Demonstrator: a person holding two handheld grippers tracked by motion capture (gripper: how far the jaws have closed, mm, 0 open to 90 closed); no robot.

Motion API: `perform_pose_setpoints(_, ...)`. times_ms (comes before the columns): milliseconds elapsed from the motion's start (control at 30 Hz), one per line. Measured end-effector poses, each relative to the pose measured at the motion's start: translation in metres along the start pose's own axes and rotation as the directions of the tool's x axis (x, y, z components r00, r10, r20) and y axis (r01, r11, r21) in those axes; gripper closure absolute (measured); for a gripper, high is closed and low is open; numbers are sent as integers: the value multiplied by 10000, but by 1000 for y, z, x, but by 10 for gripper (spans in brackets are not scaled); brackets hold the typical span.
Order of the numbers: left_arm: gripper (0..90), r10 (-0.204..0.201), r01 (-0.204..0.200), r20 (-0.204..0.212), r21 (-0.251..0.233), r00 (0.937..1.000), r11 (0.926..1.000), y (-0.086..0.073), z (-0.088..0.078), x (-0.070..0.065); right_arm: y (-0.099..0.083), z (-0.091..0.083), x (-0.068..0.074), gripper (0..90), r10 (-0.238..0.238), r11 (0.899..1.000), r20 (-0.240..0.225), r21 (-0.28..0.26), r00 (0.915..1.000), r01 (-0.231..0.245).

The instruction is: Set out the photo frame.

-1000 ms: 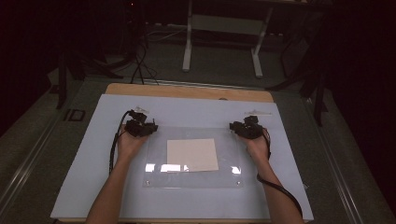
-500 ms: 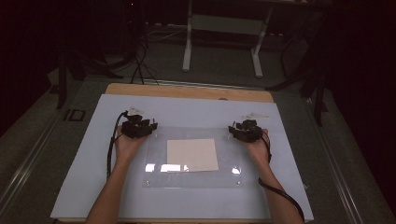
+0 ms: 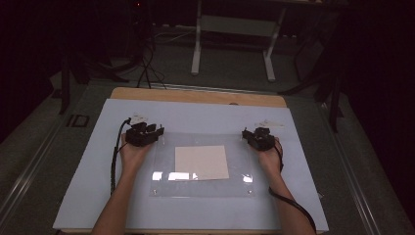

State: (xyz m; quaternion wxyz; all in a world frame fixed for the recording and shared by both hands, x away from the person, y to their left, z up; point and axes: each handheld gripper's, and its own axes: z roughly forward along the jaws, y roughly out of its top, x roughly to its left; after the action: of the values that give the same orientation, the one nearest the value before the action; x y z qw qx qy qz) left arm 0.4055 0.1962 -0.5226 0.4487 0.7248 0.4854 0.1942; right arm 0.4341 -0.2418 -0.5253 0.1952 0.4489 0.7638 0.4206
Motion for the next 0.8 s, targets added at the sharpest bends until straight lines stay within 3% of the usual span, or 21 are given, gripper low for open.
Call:
perform_pose_setpoints(233,648,456,-451,-259,171,9986,9988,-1,7,-6,-1,1,2,849,-22,9999,156,-134,9999,24)
perform_pose_setpoints(467,795,310,-315,-361,-139,9989,9994,0,11,-10,0,1,2,850,-45,9999,153,-104,9999,46)
perform_pose_setpoints(633,825,245,-261,-426,-363,9988,9990,2,10,-12,1,1,3,840,-215,9997,203,-74,9996,217)
perform_pose_setpoints(800,828,238,-254,-413,-374,9989,9990,2,10,-12,8,-5,3,764,-272,9984,244,-488,9993,283)
